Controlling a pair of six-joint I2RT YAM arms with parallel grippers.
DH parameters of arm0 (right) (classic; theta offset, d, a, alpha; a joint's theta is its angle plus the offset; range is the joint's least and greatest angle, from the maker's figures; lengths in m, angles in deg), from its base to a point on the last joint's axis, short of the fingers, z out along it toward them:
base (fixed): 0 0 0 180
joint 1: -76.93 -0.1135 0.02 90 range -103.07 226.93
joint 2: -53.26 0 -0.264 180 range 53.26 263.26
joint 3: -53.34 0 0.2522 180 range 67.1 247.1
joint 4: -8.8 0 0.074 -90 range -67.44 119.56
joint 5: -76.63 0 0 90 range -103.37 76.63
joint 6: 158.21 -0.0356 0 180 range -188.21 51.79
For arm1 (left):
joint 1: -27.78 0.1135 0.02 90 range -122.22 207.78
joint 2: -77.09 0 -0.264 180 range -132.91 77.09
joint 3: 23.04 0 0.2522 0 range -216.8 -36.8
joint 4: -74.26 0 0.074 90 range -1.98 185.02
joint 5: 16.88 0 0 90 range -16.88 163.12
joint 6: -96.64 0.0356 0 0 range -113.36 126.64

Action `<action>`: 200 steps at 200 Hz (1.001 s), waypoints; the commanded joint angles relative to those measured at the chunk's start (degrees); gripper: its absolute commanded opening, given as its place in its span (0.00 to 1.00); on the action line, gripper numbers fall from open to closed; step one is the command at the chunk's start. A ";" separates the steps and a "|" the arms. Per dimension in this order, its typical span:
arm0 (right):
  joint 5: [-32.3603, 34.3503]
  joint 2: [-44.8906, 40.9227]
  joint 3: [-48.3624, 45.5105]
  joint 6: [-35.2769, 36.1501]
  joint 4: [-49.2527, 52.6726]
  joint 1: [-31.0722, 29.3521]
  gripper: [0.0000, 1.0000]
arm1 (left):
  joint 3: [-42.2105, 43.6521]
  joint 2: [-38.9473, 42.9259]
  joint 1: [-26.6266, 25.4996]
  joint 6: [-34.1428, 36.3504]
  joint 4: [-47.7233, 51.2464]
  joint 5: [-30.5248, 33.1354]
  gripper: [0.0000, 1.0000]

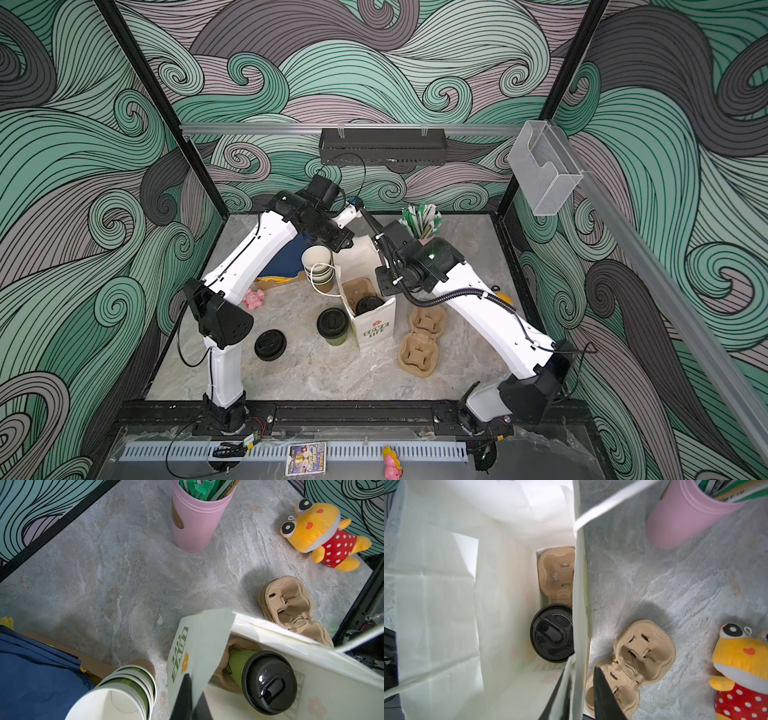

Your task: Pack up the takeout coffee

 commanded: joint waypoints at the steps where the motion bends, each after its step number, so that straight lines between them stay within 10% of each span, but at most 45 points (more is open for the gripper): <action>1: -0.51 0.76 1.93 4.52 0.11 2.01 0.10 | -0.73 0.61 -0.30 -1.42 -1.29 0.36 0.08; 55: -4.71 6.31 6.63 14.46 0.43 7.31 0.02 | 0.20 1.71 -0.29 -1.98 -0.01 0.18 0.29; 113: -6.17 13.39 13.80 20.17 1.87 12.23 0.08 | 0.04 1.87 -0.29 -4.17 1.09 3.01 0.23; 158: -7.28 16.96 25.91 16.39 8.05 13.01 0.57 | -2.28 1.55 -0.38 -9.38 1.53 4.81 0.08; 200: -7.41 7.80 22.63 -0.36 13.04 12.97 0.74 | -0.83 2.88 -0.40 -19.15 -1.44 6.86 0.03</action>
